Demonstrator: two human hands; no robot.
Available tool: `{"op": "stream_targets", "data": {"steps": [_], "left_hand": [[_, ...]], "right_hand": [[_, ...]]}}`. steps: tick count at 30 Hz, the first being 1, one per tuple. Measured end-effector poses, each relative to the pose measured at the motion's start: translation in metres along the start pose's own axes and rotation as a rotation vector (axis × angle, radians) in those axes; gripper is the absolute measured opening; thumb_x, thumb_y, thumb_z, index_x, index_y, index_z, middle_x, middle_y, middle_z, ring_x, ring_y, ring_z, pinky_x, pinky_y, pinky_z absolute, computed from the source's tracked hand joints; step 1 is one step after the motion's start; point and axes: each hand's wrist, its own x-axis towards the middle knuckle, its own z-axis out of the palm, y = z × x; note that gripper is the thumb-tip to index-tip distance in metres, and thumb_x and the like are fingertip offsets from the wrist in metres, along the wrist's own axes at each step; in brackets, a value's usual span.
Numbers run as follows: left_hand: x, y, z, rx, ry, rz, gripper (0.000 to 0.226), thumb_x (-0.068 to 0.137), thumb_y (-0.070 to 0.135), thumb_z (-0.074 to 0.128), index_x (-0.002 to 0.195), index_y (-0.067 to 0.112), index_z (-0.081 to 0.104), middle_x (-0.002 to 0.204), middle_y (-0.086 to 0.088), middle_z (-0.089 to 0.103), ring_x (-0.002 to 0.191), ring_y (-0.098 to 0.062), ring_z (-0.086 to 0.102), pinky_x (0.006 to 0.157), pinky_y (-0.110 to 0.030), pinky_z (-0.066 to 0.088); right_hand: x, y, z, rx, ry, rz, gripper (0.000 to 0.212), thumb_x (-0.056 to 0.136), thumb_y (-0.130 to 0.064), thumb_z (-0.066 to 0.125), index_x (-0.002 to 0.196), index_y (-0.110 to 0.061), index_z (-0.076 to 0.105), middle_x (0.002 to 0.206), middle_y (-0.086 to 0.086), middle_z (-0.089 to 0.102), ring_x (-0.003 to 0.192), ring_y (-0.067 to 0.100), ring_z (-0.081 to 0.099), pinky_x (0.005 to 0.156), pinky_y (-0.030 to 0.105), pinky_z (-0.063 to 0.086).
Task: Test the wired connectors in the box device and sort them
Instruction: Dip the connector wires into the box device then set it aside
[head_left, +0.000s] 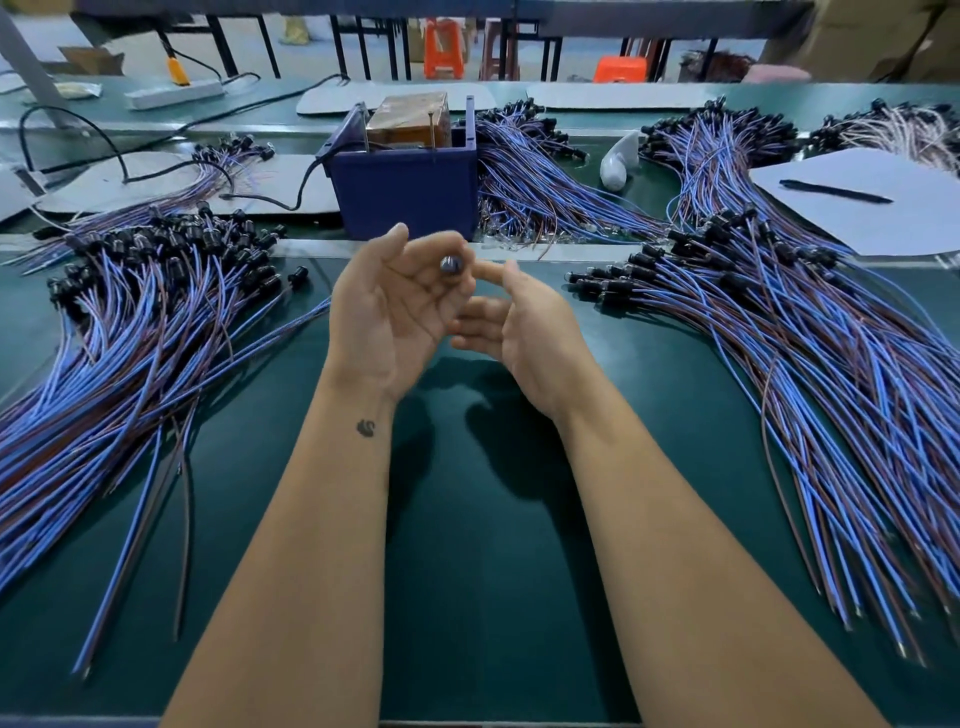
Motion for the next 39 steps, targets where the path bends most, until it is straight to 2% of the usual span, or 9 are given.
{"op": "stream_targets", "data": {"steps": [5, 10, 15, 20, 24, 29, 32, 35, 39], "left_hand": [[-0.004, -0.011, 0.009, 0.330, -0.259, -0.379, 0.047, 0.090, 0.037, 0.045, 0.074, 0.006, 0.077, 0.072, -0.012, 0.071, 0.067, -0.020, 0.062, 0.062, -0.025, 0.053], [-0.005, -0.019, 0.013, 0.692, -0.387, -0.692, 0.049, 0.087, 0.043, 0.048, 0.061, 0.012, 0.074, 0.061, -0.004, 0.064, 0.055, -0.011, 0.054, 0.054, -0.017, 0.042], [0.005, -0.028, 0.014, 0.642, -0.036, -0.401, 0.040, 0.088, 0.033, 0.052, 0.049, 0.021, 0.053, 0.051, 0.003, 0.043, 0.047, -0.012, 0.027, 0.049, -0.027, 0.016], [0.014, -0.028, -0.007, 0.739, 0.509, -0.090, 0.037, 0.095, 0.029, 0.054, 0.059, 0.023, 0.058, 0.053, 0.010, 0.045, 0.043, -0.007, 0.031, 0.046, -0.023, 0.026], [0.013, -0.027, -0.010, 0.769, 0.503, -0.074, 0.024, 0.094, 0.035, 0.058, 0.078, 0.023, 0.072, 0.067, 0.010, 0.066, 0.057, -0.007, 0.055, 0.057, -0.025, 0.045], [0.010, -0.028, -0.005, 0.735, 0.449, -0.049, 0.009, 0.089, 0.019, 0.068, 0.085, 0.013, 0.074, 0.093, -0.019, 0.074, 0.094, -0.043, 0.069, 0.088, -0.056, 0.055], [0.010, -0.026, -0.006, 0.713, 0.457, -0.025, 0.011, 0.091, 0.018, 0.066, 0.086, 0.017, 0.076, 0.087, -0.009, 0.074, 0.087, -0.030, 0.070, 0.086, -0.047, 0.057], [0.010, -0.025, -0.007, 0.746, 0.519, 0.028, 0.018, 0.093, 0.021, 0.061, 0.082, 0.026, 0.074, 0.066, 0.011, 0.065, 0.061, -0.005, 0.054, 0.063, -0.022, 0.047], [0.011, -0.022, -0.009, 0.706, 0.637, 0.107, 0.017, 0.096, 0.020, 0.054, 0.088, 0.024, 0.069, 0.060, 0.011, 0.066, 0.062, -0.005, 0.048, 0.069, -0.025, 0.039]], "right_hand": [[0.000, -0.007, -0.002, 0.217, 0.102, 0.060, 0.032, 0.105, -0.027, 0.036, 0.114, -0.006, 0.059, 0.065, 0.006, 0.066, 0.054, 0.016, 0.062, 0.048, 0.023, 0.051], [0.008, -0.003, -0.016, 0.289, 0.347, -0.028, 0.013, 0.106, -0.015, 0.036, 0.108, -0.008, 0.047, 0.063, 0.008, 0.061, 0.047, 0.012, 0.047, 0.049, 0.022, 0.042], [0.011, -0.001, -0.019, 0.148, 0.294, -0.045, 0.017, 0.102, -0.006, 0.041, 0.111, 0.002, 0.054, 0.056, 0.001, 0.063, 0.045, 0.013, 0.053, 0.049, 0.023, 0.044], [0.006, 0.000, -0.016, -0.074, 0.153, -0.069, 0.013, 0.100, -0.007, 0.049, 0.103, -0.012, 0.060, 0.070, -0.002, 0.073, 0.060, 0.008, 0.063, 0.060, 0.017, 0.046], [0.005, 0.004, -0.010, -0.219, 0.103, -0.087, 0.010, 0.096, -0.004, 0.056, 0.097, -0.011, 0.064, 0.073, 0.004, 0.072, 0.062, 0.013, 0.063, 0.061, 0.018, 0.049], [0.004, 0.007, -0.006, -0.295, 0.073, -0.083, 0.010, 0.092, 0.002, 0.059, 0.095, -0.003, 0.066, 0.070, 0.007, 0.068, 0.052, 0.007, 0.061, 0.050, 0.015, 0.046], [0.004, 0.006, -0.006, -0.308, 0.082, -0.083, 0.013, 0.094, 0.001, 0.056, 0.089, -0.008, 0.064, 0.064, 0.005, 0.066, 0.049, 0.007, 0.057, 0.049, 0.015, 0.044], [0.003, 0.005, -0.005, -0.327, 0.120, -0.099, 0.015, 0.094, -0.002, 0.054, 0.087, -0.011, 0.063, 0.061, 0.002, 0.066, 0.051, 0.008, 0.056, 0.051, 0.016, 0.044], [0.002, 0.004, -0.005, -0.281, 0.198, -0.130, 0.017, 0.094, -0.005, 0.053, 0.085, -0.015, 0.063, 0.057, -0.001, 0.061, 0.050, 0.009, 0.052, 0.049, 0.017, 0.042]]}}
